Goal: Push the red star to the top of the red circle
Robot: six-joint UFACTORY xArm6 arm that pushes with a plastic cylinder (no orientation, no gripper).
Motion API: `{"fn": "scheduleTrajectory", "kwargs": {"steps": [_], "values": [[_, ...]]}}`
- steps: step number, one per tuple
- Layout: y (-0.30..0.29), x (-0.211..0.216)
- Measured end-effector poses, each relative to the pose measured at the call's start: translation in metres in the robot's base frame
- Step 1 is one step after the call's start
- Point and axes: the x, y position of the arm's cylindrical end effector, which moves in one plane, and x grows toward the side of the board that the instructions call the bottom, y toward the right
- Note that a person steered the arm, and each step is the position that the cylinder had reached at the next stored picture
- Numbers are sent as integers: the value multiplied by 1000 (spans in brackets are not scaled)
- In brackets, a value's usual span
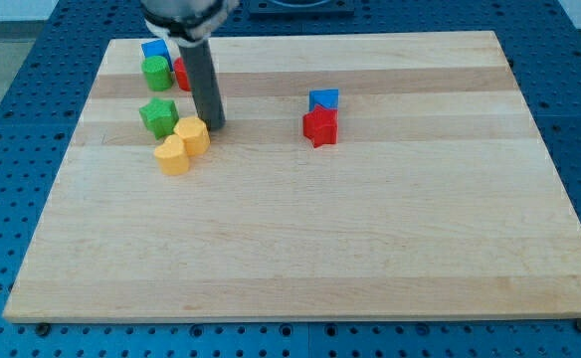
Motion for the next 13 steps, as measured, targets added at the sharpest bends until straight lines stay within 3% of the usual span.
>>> {"fn": "scheduleTrajectory", "kwargs": {"steps": [1,3,6,10,13], "values": [[36,40],[137,50],[137,-8],[60,-79],[79,-117]]}}
